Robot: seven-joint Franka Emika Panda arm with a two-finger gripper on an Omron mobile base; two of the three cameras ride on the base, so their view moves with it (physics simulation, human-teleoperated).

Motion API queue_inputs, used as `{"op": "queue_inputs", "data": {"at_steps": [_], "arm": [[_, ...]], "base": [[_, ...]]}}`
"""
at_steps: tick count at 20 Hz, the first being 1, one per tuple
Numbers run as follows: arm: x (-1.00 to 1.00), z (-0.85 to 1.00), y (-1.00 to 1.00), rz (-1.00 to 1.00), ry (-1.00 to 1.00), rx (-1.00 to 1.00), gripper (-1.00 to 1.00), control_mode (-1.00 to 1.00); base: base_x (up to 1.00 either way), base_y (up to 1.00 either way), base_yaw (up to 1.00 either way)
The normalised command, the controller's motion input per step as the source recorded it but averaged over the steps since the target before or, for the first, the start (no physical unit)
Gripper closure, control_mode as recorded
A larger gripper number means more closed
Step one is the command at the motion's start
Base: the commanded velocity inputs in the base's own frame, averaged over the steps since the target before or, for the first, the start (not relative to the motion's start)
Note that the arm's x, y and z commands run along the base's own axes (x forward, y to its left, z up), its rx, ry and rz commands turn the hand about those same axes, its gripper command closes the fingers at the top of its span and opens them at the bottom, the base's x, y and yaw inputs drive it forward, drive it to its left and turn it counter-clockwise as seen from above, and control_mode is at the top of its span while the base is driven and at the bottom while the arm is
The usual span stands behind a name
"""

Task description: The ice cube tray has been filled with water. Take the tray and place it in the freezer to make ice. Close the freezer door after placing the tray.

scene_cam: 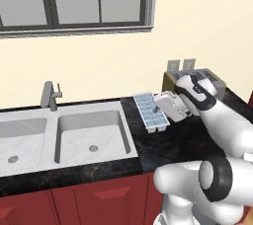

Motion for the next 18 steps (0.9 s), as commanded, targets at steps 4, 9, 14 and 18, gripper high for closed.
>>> {"op": "queue_inputs", "data": {"at_steps": [4,9,14,18], "arm": [[-0.42,0.94,-0.13,0.0,0.0,0.04,1.0,-1.0],[-0.4,0.8,-0.24,-0.01,0.0,0.05,1.0,-1.0],[-0.34,0.57,-0.28,-0.04,0.0,0.08,1.0,-1.0],[-0.45,0.35,-0.15,0.0,0.0,0.01,1.0,-1.0]], "base": [[0.0,0.0,0.0],[0.0,0.0,0.0],[0.0,0.0,0.0],[0.0,0.0,0.0]]}}
